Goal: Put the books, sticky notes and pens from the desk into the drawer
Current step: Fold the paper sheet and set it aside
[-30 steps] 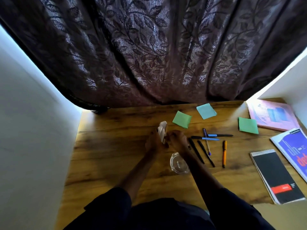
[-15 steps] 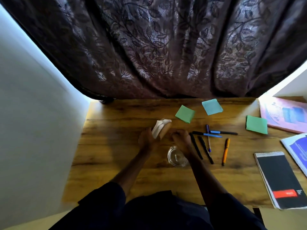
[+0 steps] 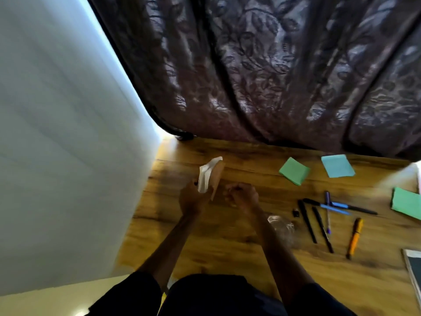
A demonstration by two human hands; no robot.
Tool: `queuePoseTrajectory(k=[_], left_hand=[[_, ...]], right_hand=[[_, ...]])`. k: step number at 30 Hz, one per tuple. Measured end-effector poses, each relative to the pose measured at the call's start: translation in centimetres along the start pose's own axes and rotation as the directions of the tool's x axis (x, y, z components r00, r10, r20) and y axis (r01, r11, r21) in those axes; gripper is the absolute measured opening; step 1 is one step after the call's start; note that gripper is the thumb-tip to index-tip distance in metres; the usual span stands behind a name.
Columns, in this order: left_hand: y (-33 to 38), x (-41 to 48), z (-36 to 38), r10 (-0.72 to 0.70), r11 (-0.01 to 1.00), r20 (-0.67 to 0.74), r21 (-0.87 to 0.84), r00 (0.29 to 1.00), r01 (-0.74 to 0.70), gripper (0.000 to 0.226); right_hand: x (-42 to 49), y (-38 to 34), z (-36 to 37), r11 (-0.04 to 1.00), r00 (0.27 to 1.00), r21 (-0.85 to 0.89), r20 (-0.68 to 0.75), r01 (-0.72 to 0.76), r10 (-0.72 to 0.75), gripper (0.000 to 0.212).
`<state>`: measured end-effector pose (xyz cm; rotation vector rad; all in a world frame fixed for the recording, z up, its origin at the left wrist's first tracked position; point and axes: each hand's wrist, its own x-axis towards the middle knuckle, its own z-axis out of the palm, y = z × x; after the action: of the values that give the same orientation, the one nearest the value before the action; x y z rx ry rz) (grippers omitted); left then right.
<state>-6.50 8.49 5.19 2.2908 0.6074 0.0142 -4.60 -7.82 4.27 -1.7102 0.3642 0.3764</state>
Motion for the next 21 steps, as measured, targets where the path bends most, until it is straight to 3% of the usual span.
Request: queuePoseTrajectory(k=[8, 21], left_hand=[[-5.5, 6.7, -6.8, -0.091, 0.996, -0.216, -0.017, 0.972, 0.090, 0.065], [-9.2, 13.7, -6.8, -0.157, 0.983, -0.112, 0.081, 0.981, 0.167, 0.070]], right_hand=[[1.6, -0.8, 8.3, 0.992, 0.984, -0.121, 0.178, 0.042, -0.020, 0.021], [3.8, -2.6, 12.9, 0.970, 0.969, -0.241, 0.238, -0.004, 0.063, 0.015]])
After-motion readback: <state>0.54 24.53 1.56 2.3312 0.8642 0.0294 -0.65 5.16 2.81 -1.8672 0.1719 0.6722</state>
